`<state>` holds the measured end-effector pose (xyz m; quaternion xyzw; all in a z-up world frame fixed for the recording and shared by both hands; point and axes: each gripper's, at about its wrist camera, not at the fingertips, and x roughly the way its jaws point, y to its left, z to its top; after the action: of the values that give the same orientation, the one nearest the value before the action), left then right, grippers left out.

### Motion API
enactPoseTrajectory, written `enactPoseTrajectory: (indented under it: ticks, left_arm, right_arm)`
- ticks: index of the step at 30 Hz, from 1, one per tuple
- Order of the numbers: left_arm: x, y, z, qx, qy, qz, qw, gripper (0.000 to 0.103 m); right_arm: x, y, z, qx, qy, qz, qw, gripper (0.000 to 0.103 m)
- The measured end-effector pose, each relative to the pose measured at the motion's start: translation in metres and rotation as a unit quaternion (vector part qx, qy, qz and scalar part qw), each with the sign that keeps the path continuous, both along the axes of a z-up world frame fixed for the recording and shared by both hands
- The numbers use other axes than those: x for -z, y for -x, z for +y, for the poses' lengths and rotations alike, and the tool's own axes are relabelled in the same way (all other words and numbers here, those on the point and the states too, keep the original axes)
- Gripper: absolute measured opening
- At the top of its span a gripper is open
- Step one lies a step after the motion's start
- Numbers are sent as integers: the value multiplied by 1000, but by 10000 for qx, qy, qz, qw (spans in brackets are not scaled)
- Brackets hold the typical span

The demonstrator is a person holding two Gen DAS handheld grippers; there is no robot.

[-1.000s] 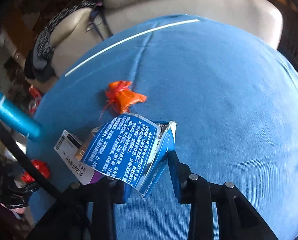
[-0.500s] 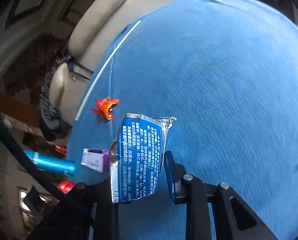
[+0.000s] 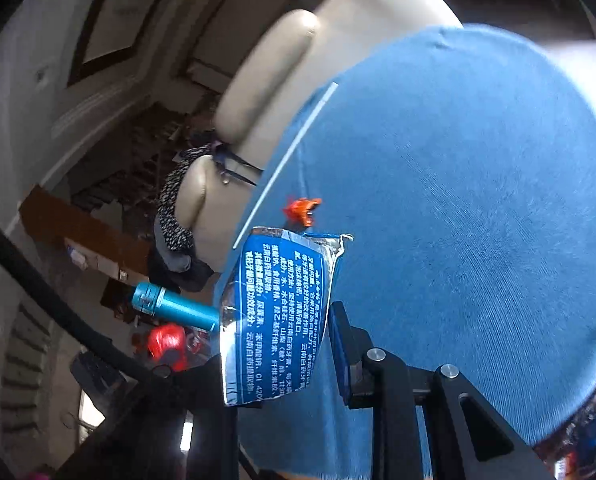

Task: Collect trash
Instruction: 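Carry the red bag with the left tool while the right tool carries the packet to the basket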

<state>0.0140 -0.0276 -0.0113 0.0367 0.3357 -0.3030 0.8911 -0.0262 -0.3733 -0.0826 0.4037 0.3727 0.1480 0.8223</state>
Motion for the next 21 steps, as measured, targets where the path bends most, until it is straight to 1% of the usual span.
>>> enactPoseTrajectory:
  ticks: [2,6,10,14,19,21]
  left_arm:
    - [-9,8,-9,-100,-149,-121,9998,47]
    - [-20,18,-27,-251,-491,-248,9982,47]
    - [-30,33,-46,-287,-787,-486,9953,47]
    - [-35,48,-64,-297,-1021,-702,9919,47]
    - [-40,65,-79,-294,-1195,-851,9887,47]
    - [-42,70,-84,-286,-1239,-906,9877,47]
  right_arm:
    - [-11,21,-2,-35,153,-149,9998,26]
    - [-32,53,8,-77,607,-395,9973,26]
    - [-46,74,17,-64,851,-593,9946,26]
    - [-54,94,17,-45,960,-715,9928,26]
    - [-63,123,14,-9,986,-875,9913,26]
    - [-64,125,15,26,1032,-919,9904,26]
